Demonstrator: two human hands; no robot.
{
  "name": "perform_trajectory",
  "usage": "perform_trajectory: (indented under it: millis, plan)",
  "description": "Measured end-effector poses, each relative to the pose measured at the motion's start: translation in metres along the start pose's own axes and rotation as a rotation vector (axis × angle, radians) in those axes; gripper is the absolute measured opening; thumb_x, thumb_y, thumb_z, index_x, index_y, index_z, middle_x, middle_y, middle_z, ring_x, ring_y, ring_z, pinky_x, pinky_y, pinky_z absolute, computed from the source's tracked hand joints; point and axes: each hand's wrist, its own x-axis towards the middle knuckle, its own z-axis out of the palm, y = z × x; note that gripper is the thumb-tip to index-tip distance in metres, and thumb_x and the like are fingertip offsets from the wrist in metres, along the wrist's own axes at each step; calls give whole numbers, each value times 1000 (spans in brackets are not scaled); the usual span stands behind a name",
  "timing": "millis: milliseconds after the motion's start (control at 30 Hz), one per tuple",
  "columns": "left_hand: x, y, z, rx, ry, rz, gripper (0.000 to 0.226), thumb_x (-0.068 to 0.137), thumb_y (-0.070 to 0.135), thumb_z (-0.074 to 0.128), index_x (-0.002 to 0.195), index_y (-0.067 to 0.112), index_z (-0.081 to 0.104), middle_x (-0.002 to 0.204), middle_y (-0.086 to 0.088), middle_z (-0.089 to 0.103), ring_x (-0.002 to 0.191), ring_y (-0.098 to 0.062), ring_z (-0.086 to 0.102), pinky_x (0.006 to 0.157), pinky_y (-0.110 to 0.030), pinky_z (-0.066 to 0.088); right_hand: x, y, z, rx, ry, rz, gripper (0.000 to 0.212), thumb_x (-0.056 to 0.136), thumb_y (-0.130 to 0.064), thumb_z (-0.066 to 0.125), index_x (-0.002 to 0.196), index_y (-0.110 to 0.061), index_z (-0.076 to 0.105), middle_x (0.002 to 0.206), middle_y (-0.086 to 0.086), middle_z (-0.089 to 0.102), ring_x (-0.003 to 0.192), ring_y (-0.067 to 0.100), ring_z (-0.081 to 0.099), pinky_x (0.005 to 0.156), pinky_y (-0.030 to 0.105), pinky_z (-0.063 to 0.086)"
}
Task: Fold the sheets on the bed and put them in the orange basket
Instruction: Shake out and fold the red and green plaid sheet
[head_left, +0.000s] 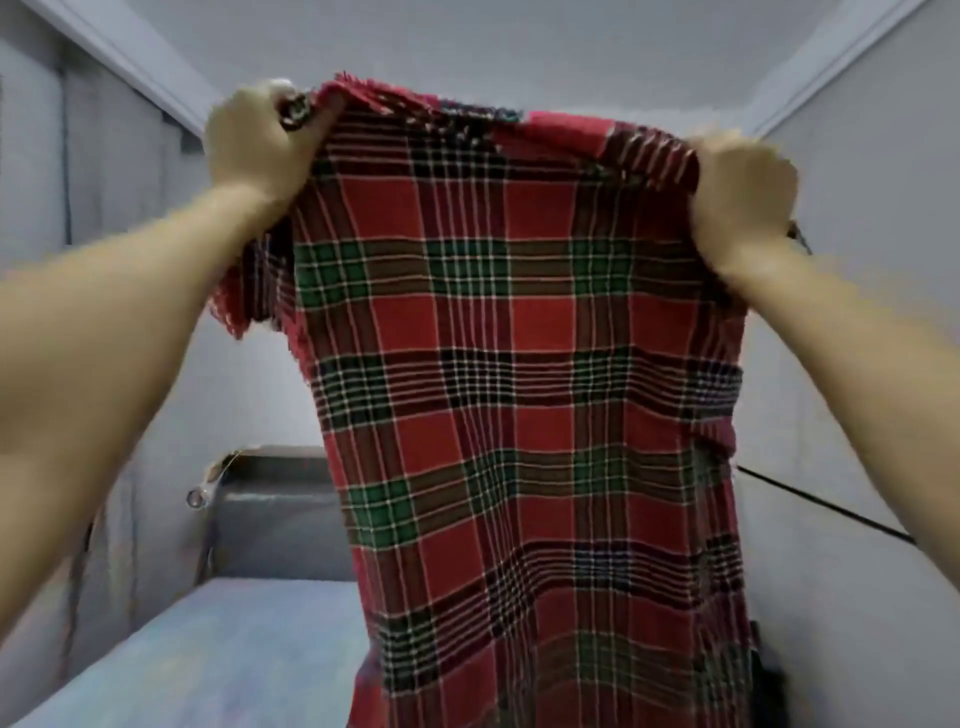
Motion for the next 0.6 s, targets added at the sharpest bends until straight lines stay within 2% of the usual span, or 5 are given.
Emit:
perform_trajectory:
  millis: [200,400,500,533,600]
  plan:
    - [-59,-15,-12,108,-171,216,66,90,66,32,62,8,45,59,-17,39,60,-37,50,54,-40,28,-63,23,-6,0,-102,-238,15,89,-10,51,95,1,59,88,30,58,78,46,58,58,41,38]
    - [-181,-15,-104,-34,-359,531,49,87,38,54,53,4,47,45,-13,39,43,-24,38,50,-28,25,-217,36,-59,314,-323,-242,34,85,-27,42,92,-1,63,81,20,64,72,39,62,58,41,50]
    - [-262,-22,-174,-161,-710,595,55,83,50,54,51,6,55,42,-8,43,39,-24,37,44,-30,31,-314,34,-113,621,-683,-210,35,82,-40,44,85,-13,66,75,-6,66,69,11,62,59,27,49]
    - [-289,-19,-198,-188,-924,542,55,82,59,52,54,12,59,42,-1,46,39,-22,42,44,-28,34,-348,34,-127,683,-872,-185,30,81,-44,46,79,-19,62,69,-16,62,65,-4,56,58,22,46]
    - [-349,-10,-237,-177,-1347,417,48,74,72,51,67,26,61,44,10,50,42,-4,48,47,-16,35,-413,36,-149,709,-1192,-157,27,83,-44,55,74,-18,55,64,-14,58,62,-4,55,58,24,45]
